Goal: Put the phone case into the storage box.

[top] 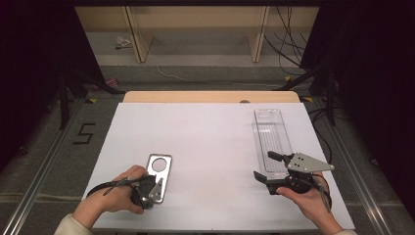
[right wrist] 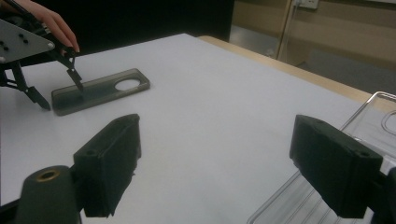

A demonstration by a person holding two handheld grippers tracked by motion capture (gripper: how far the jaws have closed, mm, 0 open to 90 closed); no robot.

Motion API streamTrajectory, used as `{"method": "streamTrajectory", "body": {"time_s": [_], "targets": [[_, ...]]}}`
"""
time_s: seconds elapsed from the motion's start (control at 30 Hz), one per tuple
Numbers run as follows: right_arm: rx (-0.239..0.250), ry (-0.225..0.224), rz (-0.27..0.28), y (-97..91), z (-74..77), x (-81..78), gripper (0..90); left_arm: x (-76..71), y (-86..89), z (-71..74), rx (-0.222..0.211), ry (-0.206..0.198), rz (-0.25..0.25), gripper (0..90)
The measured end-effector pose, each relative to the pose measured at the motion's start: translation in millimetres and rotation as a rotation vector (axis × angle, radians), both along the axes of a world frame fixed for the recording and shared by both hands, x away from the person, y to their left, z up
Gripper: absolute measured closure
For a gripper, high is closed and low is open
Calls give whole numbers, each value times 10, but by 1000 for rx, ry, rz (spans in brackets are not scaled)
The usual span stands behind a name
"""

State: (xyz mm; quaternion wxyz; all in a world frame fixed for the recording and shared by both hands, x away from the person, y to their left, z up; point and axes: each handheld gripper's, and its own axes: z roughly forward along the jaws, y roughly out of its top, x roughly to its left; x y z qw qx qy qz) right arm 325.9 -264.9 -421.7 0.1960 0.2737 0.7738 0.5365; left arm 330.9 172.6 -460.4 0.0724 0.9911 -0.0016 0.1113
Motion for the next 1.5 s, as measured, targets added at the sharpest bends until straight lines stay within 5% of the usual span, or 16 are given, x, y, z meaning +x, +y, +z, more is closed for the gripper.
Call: {"method": "streamTrajectory", "body": {"time_s": [1.5], "targets": [[-8,2,9,18,-5,-2,175,-16,-31,4,22,32,16,485]]}}
